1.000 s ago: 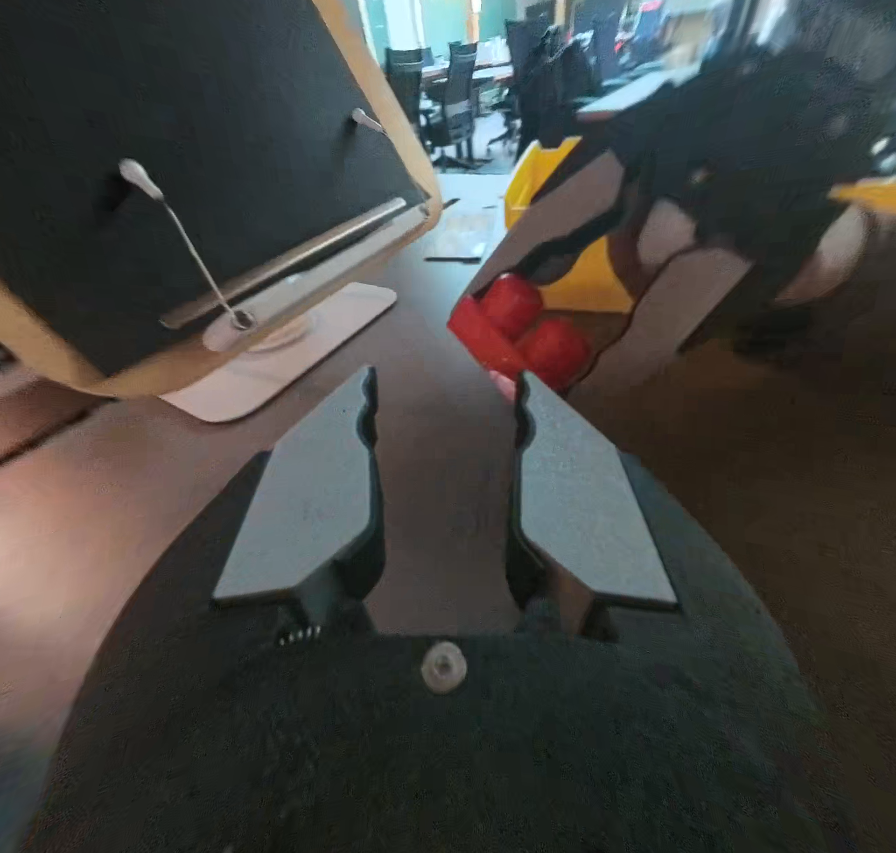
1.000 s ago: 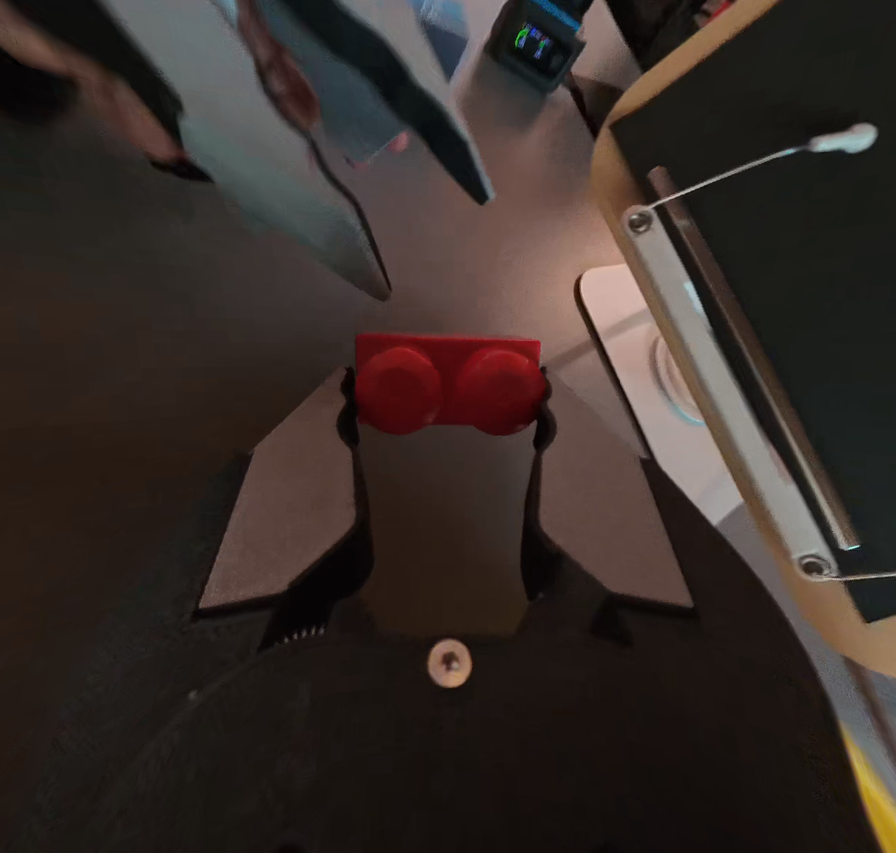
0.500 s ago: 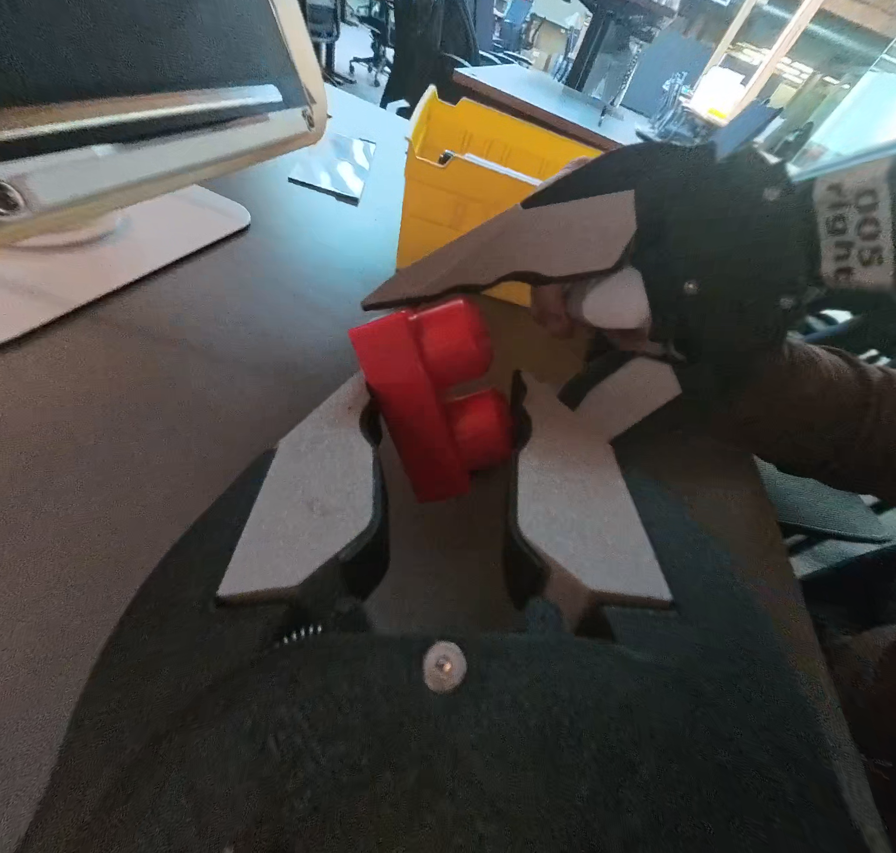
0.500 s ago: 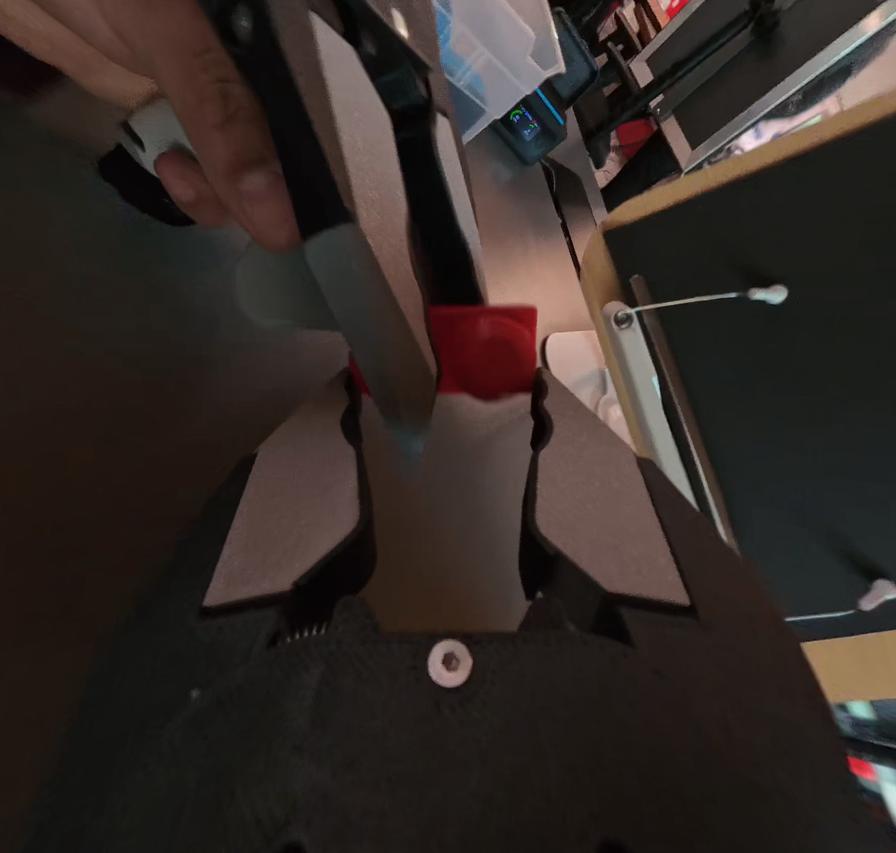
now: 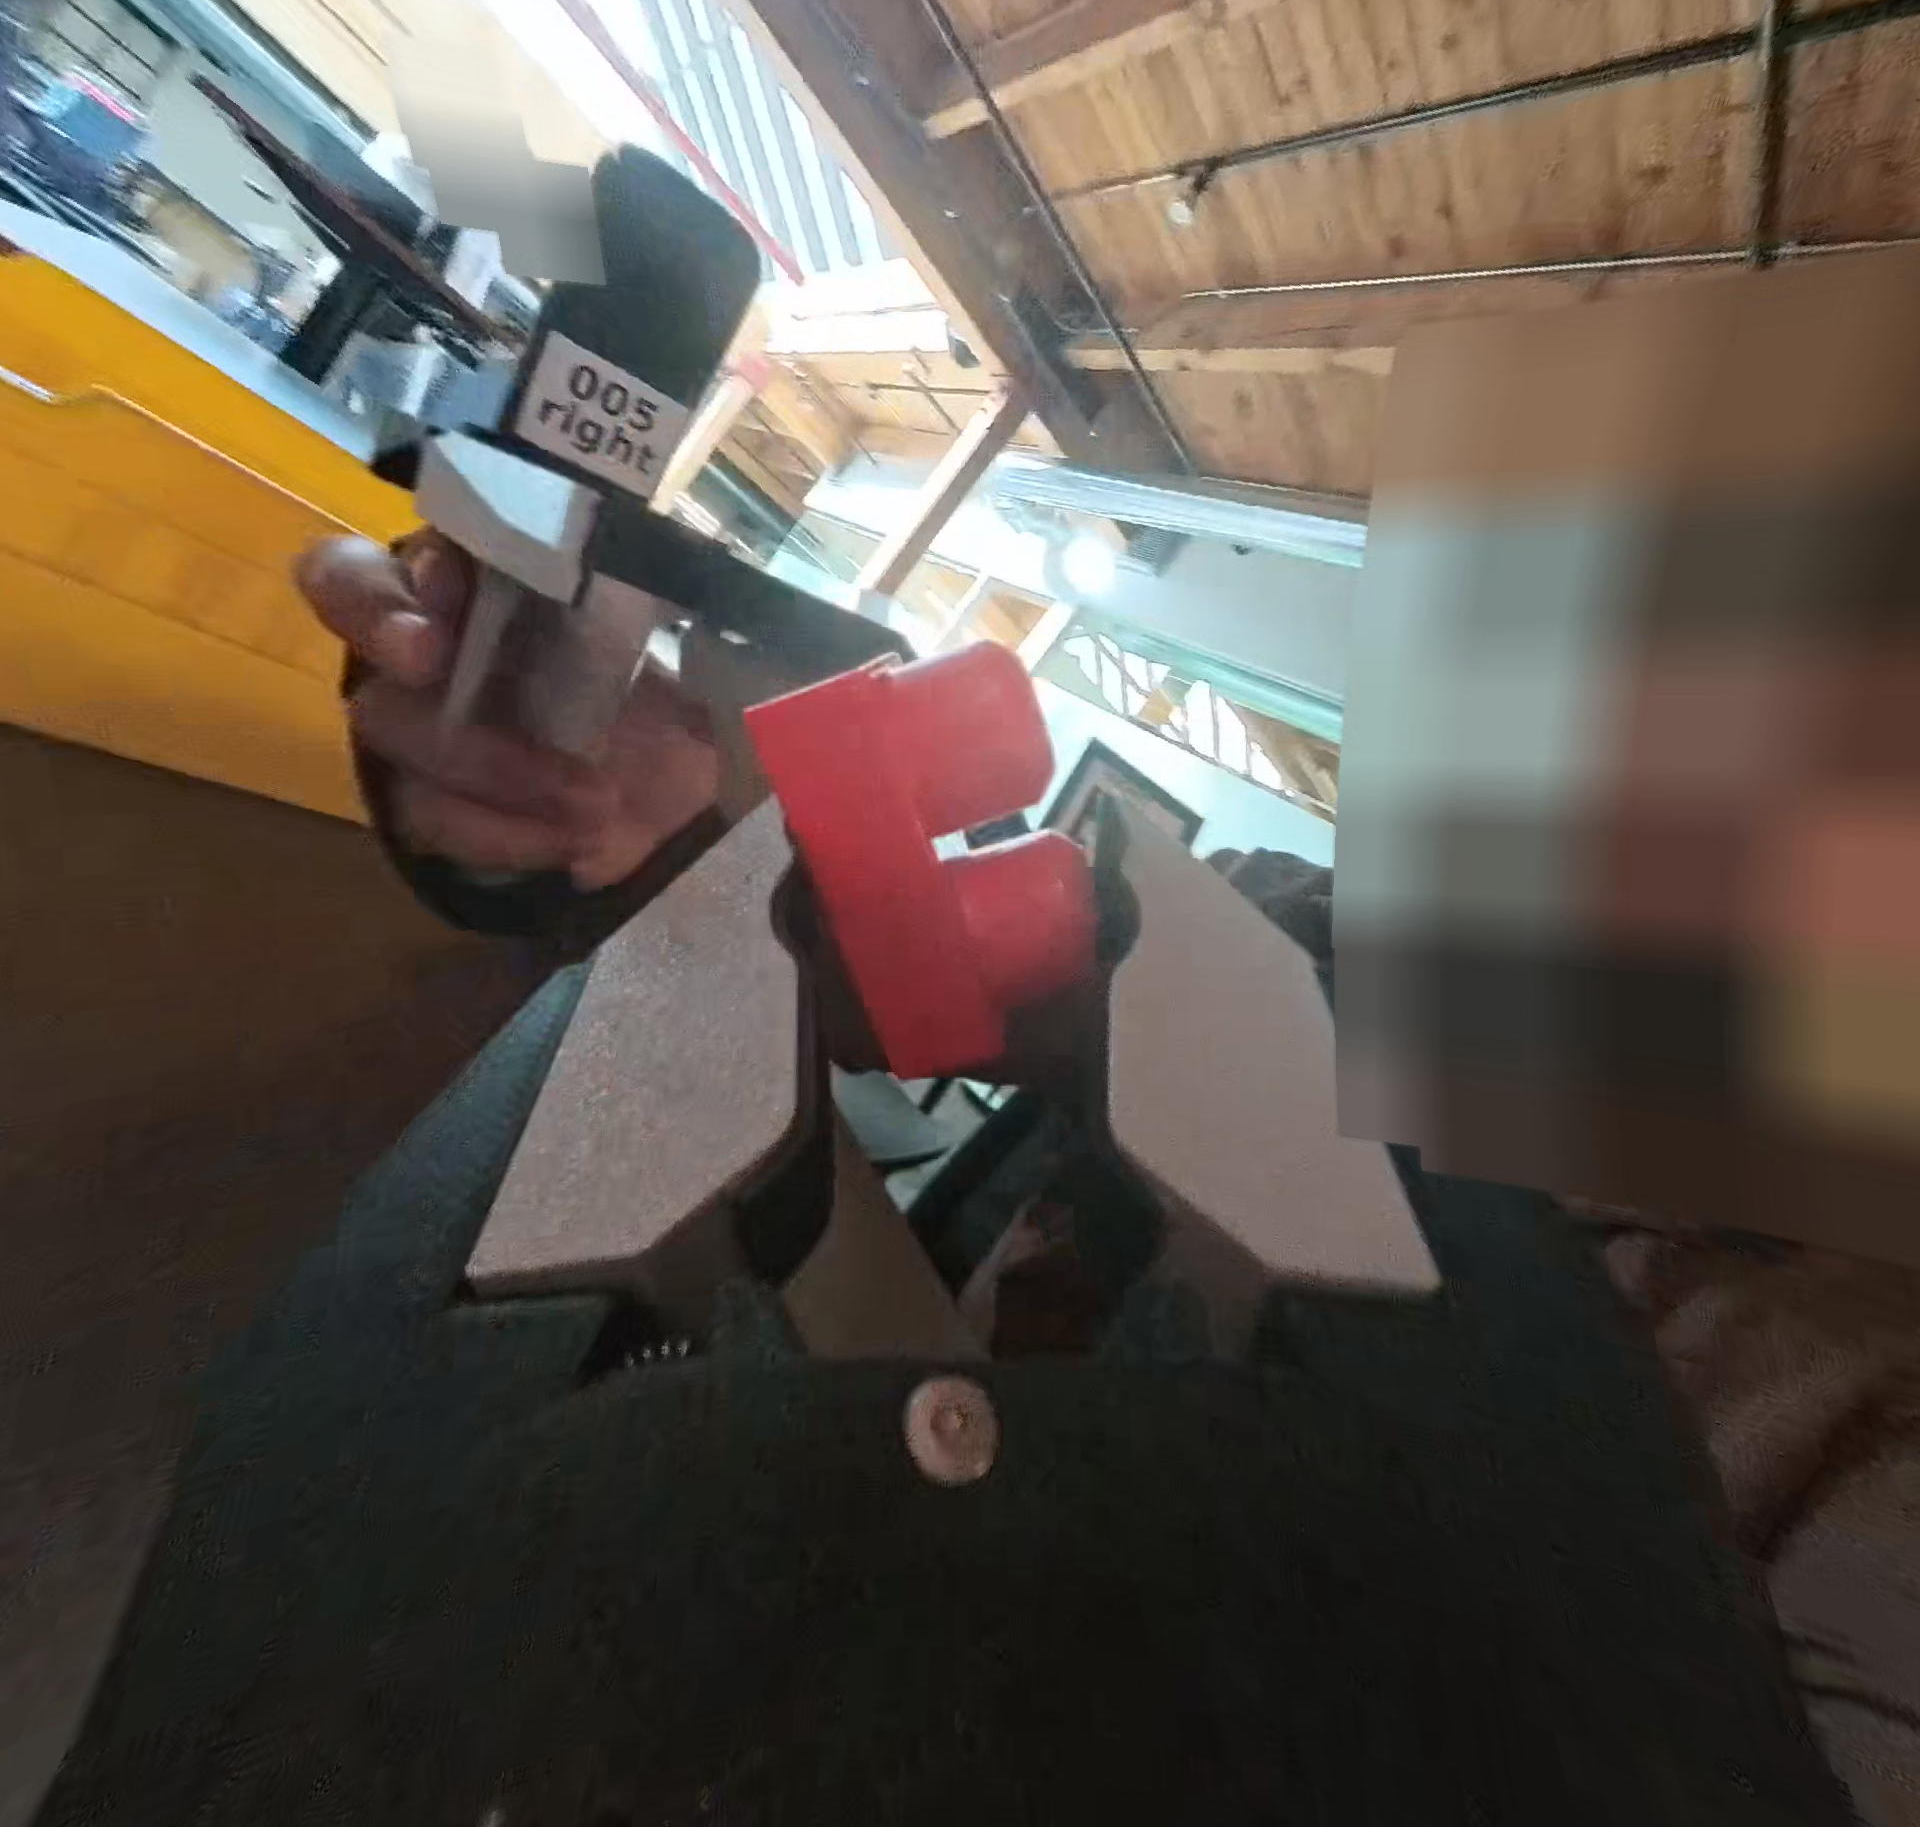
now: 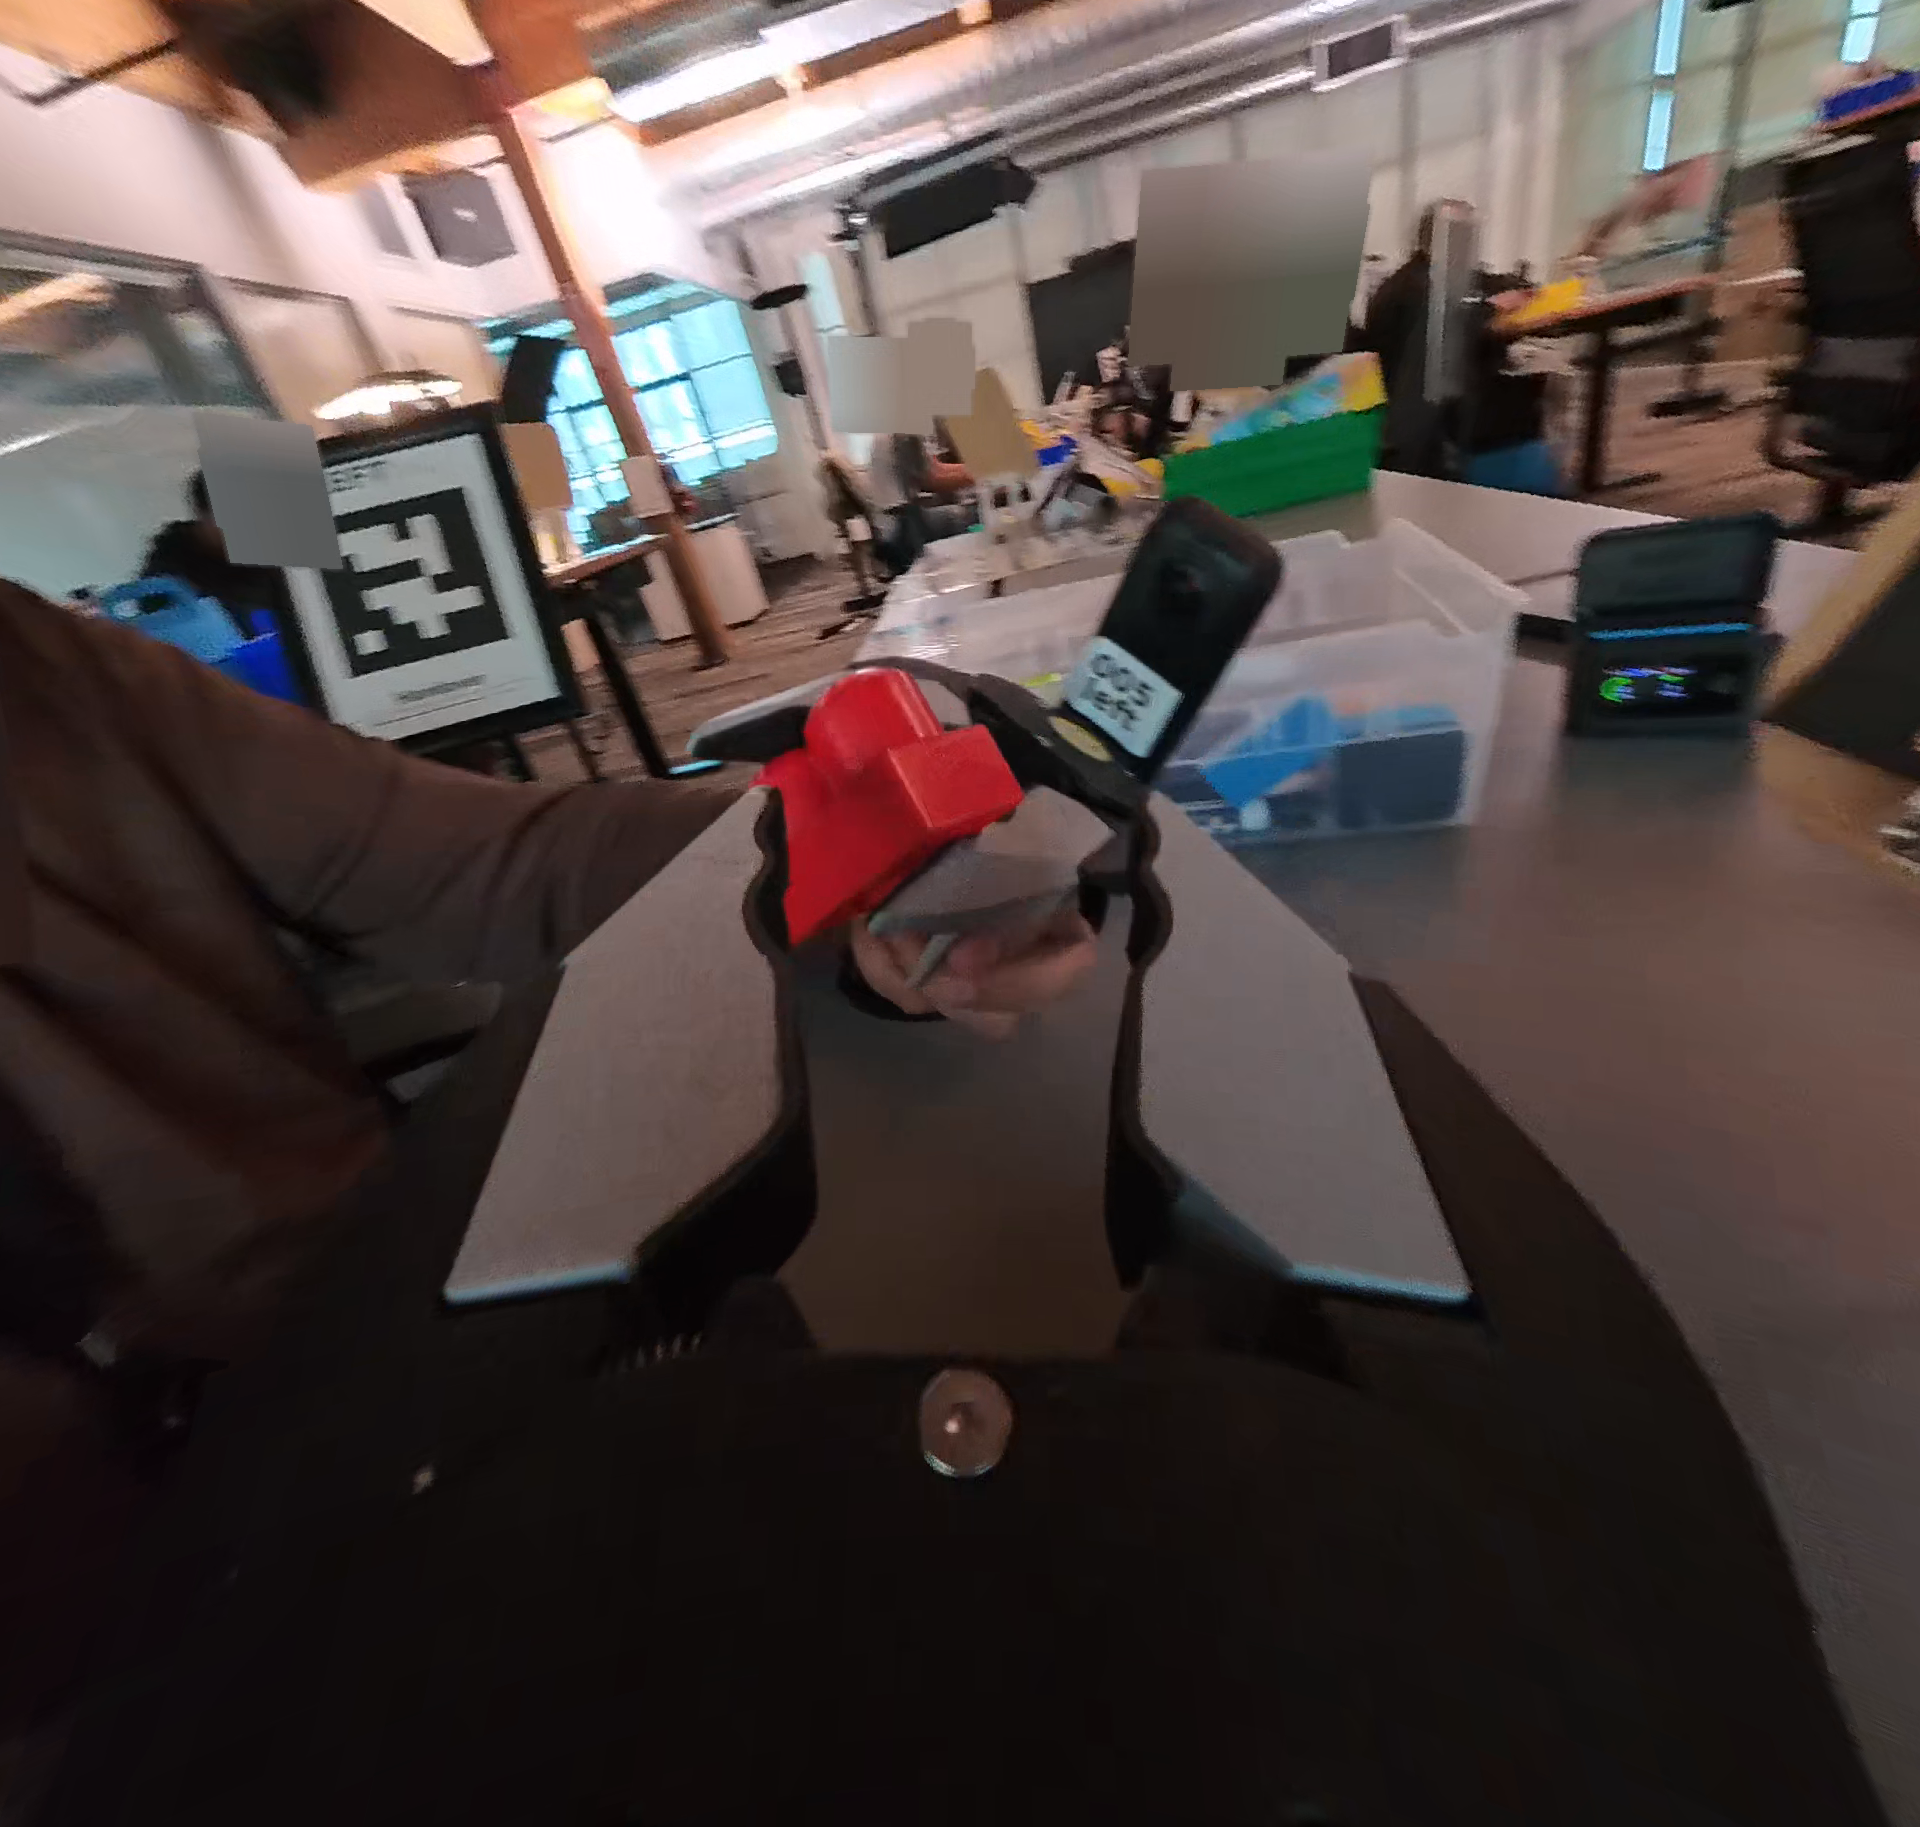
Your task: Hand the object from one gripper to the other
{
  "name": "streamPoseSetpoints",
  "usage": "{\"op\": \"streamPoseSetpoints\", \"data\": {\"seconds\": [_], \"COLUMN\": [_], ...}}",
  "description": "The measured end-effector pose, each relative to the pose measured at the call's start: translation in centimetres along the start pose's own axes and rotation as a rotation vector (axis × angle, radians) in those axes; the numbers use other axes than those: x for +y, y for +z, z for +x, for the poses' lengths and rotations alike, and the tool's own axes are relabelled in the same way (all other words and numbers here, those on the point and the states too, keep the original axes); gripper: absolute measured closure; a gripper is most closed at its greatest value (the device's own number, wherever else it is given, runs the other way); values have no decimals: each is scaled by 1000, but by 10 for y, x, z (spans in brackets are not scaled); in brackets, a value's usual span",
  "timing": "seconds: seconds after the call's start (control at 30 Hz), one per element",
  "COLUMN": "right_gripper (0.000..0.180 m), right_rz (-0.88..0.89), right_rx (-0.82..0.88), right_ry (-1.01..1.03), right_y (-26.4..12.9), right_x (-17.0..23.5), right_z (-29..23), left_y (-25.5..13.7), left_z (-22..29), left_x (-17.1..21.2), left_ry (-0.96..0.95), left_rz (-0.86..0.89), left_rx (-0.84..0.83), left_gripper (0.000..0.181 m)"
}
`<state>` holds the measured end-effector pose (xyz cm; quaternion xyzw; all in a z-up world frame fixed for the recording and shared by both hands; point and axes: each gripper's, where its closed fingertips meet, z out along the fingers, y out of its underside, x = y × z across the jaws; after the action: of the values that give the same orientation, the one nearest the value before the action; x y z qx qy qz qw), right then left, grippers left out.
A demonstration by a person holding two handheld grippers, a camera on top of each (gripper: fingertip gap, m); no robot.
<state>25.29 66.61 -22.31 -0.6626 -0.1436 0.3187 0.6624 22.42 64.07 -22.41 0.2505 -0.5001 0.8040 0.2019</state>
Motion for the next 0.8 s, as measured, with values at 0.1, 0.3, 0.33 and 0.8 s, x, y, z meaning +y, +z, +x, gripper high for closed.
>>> {"op": "streamPoseSetpoints", "data": {"seconds": [0.1,0.3,0.33,0.8], "right_gripper": [112,140,141,141], "right_rz": [-44,-139,-133,-186], "right_rx": [-119,-120,-125,-141], "right_ry": [-24,-98,-105,-141], "right_y": [12,19,18,23], "right_x": [9,24,24,37], "right_z": [-24,-31,-32,-40], "left_y": [8,16,16,12], "left_z": [-1,-3,-1,0], "left_x": [15,33,33,24], "left_ry": [-50,-65,-71,-81], "left_rz": [-63,-145,-148,-114], "left_rx": [11,21,35,16], "left_gripper": [131,133,133,139]}}
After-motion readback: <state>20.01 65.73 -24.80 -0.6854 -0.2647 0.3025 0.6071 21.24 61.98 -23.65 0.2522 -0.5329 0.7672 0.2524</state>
